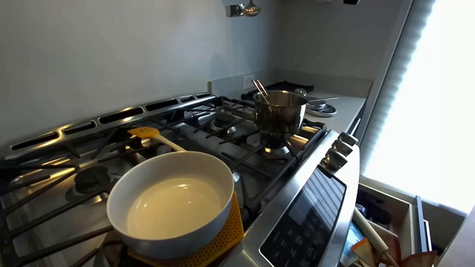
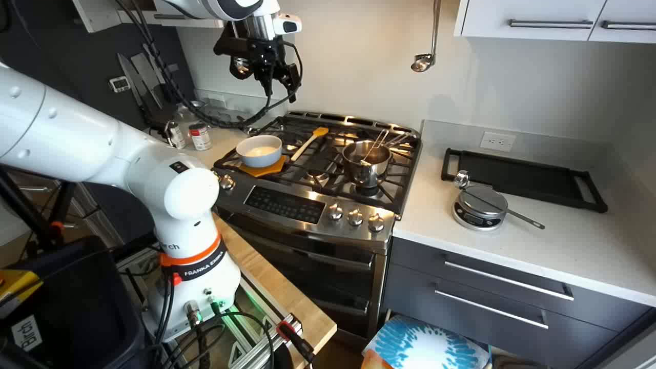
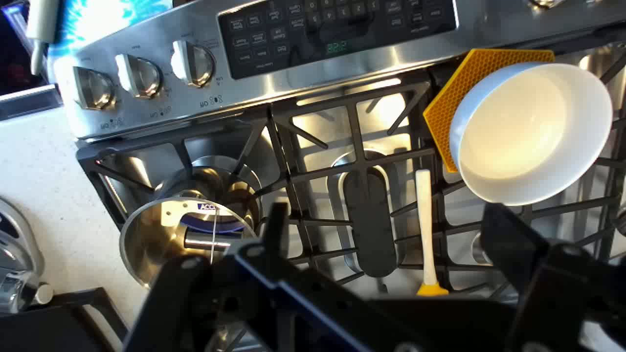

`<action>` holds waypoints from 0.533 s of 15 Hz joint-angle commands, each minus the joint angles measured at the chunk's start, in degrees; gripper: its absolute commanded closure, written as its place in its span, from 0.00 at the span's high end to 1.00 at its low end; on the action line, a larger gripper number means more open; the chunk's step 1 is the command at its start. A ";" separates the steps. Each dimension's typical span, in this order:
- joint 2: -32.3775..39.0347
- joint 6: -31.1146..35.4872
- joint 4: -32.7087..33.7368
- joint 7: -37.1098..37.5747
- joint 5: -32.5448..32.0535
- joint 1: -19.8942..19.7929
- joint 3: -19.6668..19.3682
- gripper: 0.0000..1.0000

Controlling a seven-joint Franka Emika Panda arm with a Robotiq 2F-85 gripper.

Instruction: Remove the stirrer from the pot and put it on the counter top to the right

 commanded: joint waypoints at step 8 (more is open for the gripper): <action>1.52 4.27 -1.14 -0.53 -1.70 -1.84 -0.99 1.00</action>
